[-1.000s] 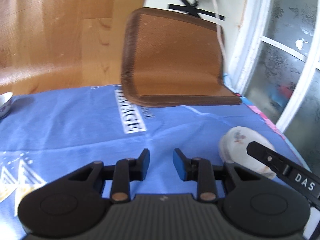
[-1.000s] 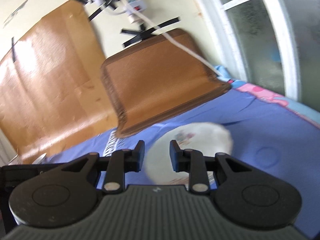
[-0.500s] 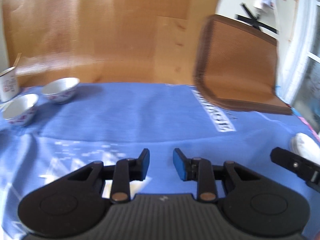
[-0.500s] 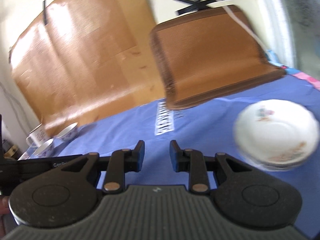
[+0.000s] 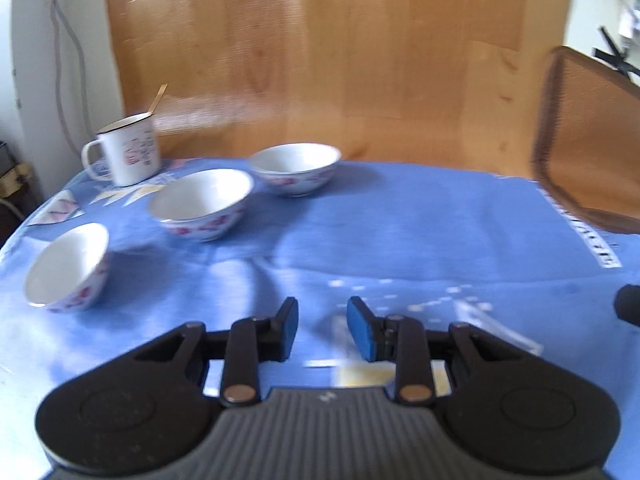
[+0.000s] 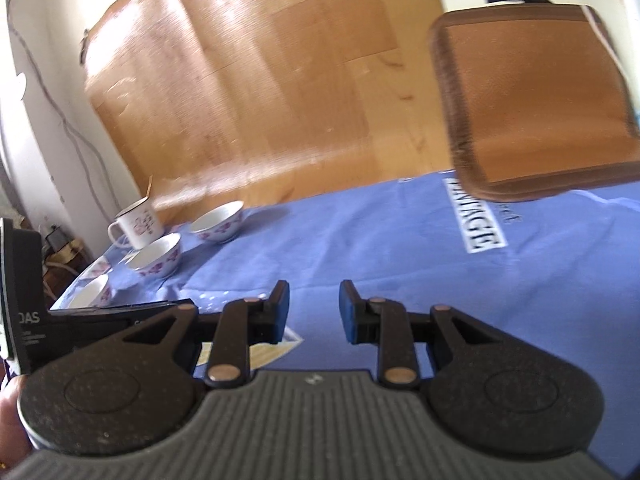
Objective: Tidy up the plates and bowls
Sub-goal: 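Grasp a red-flowered white bowl rim with the left gripper while the right grasps another bowl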
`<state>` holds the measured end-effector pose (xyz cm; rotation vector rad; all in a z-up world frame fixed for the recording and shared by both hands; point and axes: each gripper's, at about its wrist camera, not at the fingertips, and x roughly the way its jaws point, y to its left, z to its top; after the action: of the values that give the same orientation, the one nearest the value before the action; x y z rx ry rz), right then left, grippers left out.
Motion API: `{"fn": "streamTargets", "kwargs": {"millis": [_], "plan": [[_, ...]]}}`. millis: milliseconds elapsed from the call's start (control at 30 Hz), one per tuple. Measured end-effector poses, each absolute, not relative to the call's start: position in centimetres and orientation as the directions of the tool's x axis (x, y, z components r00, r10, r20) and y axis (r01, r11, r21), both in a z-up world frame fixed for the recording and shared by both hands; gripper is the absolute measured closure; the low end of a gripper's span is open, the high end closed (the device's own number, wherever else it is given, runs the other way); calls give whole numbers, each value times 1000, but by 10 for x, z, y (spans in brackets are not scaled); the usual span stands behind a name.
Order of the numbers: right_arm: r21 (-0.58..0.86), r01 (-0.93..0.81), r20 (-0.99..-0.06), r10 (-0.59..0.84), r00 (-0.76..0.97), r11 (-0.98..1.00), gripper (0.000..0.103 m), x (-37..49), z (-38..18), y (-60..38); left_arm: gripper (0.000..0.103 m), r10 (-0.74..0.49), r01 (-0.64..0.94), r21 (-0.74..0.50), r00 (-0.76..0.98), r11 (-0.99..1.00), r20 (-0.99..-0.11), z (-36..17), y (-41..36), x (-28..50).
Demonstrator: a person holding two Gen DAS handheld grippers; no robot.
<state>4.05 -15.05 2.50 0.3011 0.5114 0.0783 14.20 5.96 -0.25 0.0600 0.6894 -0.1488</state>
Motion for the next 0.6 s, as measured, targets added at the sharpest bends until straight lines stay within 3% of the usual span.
{"fn": "streamTargets", "kwargs": {"millis": [267,467,600], "plan": [[292,-71,-503,216,837,954,72,67,23,-119,74,-64,74,-9,792,997,-608,-7,100,151],[292,-130,-523,272,808,947,72,100,27,-96,74,-60,-21,-129,803,991,-593,-16,128,156],[318,-172,-548,329,769,932,72,129,29,-75,73,-40,-77,-193,842,978,-538,-12,142,148]]}}
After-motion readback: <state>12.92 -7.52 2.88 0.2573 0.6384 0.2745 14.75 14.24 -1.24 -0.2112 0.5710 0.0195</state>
